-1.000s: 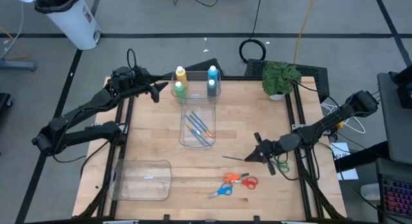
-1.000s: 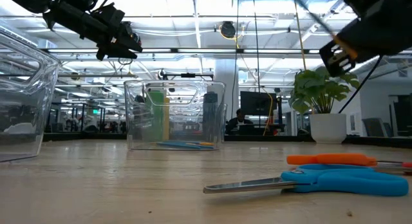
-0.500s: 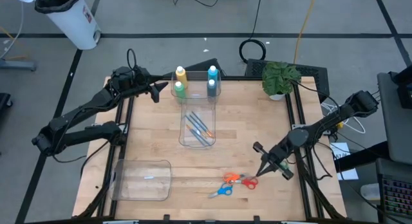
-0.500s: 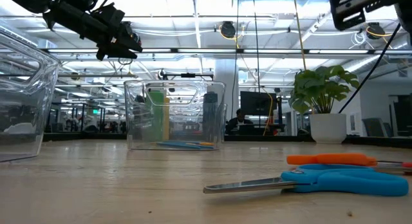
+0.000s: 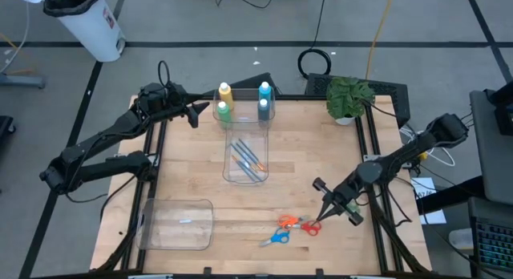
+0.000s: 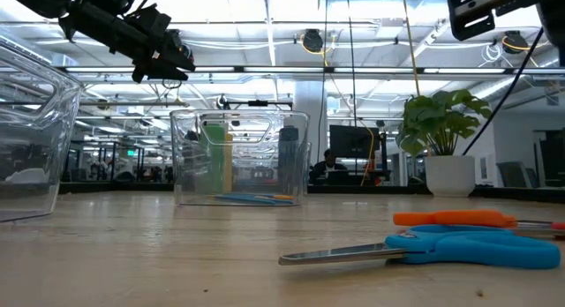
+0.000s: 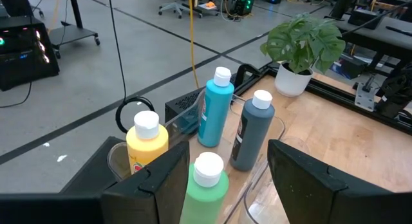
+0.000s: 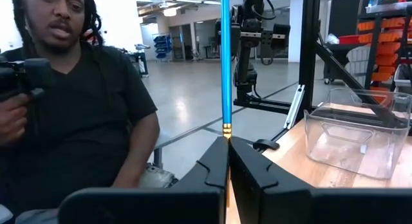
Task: Pick & Place Paint Supplies
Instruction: Put the blue paintbrush into the middle transparent bin
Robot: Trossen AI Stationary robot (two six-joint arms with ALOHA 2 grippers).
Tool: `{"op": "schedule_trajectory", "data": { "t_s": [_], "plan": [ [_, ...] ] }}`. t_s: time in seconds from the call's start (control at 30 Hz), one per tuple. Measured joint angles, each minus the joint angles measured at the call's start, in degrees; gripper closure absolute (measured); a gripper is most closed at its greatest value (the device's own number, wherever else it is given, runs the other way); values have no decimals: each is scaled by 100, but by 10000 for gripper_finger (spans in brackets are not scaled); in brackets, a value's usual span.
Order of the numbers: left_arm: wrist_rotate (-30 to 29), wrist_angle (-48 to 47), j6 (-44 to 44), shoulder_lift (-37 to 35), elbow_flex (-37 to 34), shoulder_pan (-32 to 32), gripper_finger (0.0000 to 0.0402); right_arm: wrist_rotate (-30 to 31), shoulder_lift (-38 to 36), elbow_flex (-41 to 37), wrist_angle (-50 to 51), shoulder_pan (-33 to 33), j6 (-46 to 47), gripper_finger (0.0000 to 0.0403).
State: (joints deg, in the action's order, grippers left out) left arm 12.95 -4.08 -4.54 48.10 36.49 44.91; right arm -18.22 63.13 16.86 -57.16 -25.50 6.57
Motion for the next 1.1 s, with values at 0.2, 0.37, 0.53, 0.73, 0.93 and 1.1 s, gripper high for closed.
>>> {"op": "schedule_trajectory", "data": {
  "t_s": [0.2,0.37,0.53,0.73,0.93,1.1],
  "plan": [
    [0,-2,0,0,-2,0,188,3,512,-1,-693,0,0,403],
    [0,0,0,0,-1,0,188,30,880,0,-1297,4,0,403],
    [0,0,0,0,-2,0,188,340,1210,46,-1612,97,0,403],
    [0,0,0,0,-2,-2,188,634,1692,335,-1628,286,15,403],
    [1,0,0,0,-1,-2,188,640,2252,760,-1631,503,20,403],
    [0,0,0,0,-2,-2,188,631,2723,1215,-1612,700,20,403]
  ]
}}
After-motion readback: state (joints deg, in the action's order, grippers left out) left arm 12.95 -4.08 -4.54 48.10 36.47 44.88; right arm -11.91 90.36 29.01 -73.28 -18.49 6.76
